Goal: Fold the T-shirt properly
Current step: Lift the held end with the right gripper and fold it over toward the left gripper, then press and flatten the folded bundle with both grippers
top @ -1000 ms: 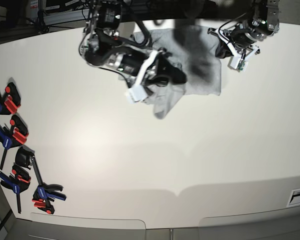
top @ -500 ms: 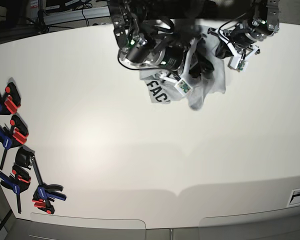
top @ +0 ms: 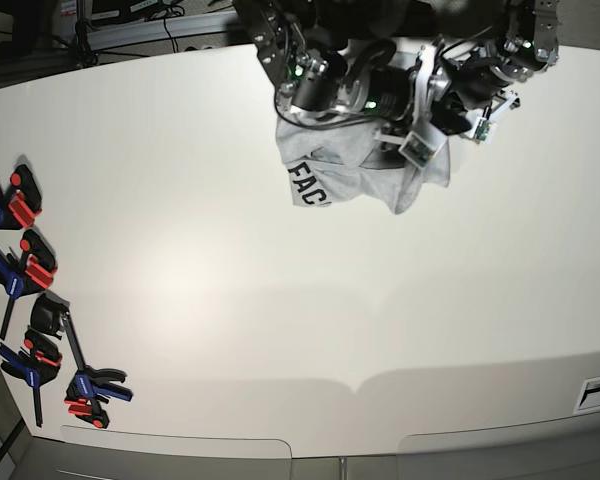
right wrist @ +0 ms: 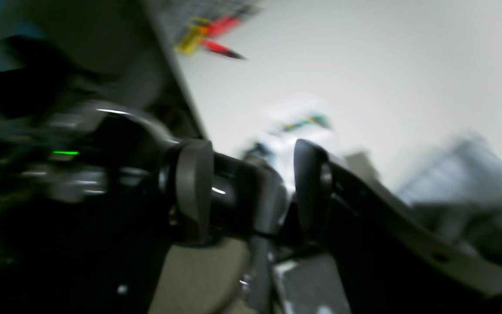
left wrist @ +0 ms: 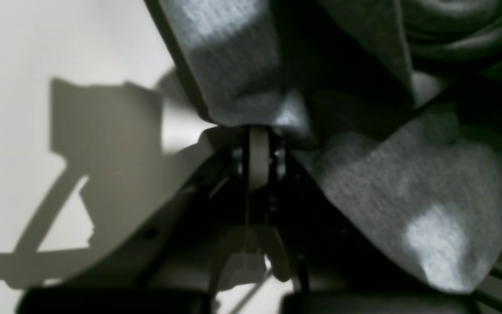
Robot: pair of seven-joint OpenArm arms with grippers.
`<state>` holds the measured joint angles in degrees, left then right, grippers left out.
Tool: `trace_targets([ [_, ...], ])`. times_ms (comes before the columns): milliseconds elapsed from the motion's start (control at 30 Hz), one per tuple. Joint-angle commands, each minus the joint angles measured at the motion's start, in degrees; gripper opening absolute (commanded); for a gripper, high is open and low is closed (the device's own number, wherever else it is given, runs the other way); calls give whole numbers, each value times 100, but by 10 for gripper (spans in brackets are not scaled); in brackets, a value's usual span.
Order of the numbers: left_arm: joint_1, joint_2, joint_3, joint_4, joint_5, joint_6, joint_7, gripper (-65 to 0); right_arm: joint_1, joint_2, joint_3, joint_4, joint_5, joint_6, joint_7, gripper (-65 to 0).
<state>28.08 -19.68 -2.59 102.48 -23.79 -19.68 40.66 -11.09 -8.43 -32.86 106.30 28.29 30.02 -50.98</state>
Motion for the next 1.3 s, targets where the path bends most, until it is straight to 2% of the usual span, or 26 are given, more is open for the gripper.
trace_targets([
  [0,20,-35,-4,50,13,-4,42,-650,116,-57,13,127,57,63,61,-368],
  [67,20,-35,-4,50,13,-4,44,-650,140,-57,98,293,-260,-28,-96,-368],
  [167,20,-35,-4,50,13,-2,46,-650,37,-57,407,866,-979,-625,-111,-368],
  [267,20,-35,-4,50,13,-2,87,-650,-142,-57,828,1523,-1596,-1023,-234,-368],
  [333,20,-35,-4,50,13,-4,131,-650,-317,-57,1099,1700,-1845,-1038,-354,-367],
  [500,20,-35,-4,50,13,-4,149,-650,-669,-57,1611,1679,-1958,-990,-520,-289],
  [667,20,-37,-4,50,15,-20,151,-650,-691,-57,2028,1672,-1954,-992,-568,-289],
  [1000,17,-35,-4,50,13,-20,149,-650,-684,-57,2046,940,-1910,-1097,-656,-291],
  [1067,17,-35,-4,50,13,-20,146,-650,-684,-57,2031,916,-1888,-1082,-656,-343],
  [1100,17,-35,-4,50,13,-20,142,-650,-684,-57,1998,918,-1849,-1056,-656,-408],
  [1167,17,-35,-4,50,13,-20,140,-650,-684,-57,1902,918,-1663,-999,-662,-592],
  [1200,17,-35,-4,50,13,-20,127,-650,-684,-57,1834,918,-1545,-898,-695,-650],
  [1267,17,-35,-4,50,13,-20,127,-650,-684,-57,1644,918,-1377,-647,-796,-650],
])
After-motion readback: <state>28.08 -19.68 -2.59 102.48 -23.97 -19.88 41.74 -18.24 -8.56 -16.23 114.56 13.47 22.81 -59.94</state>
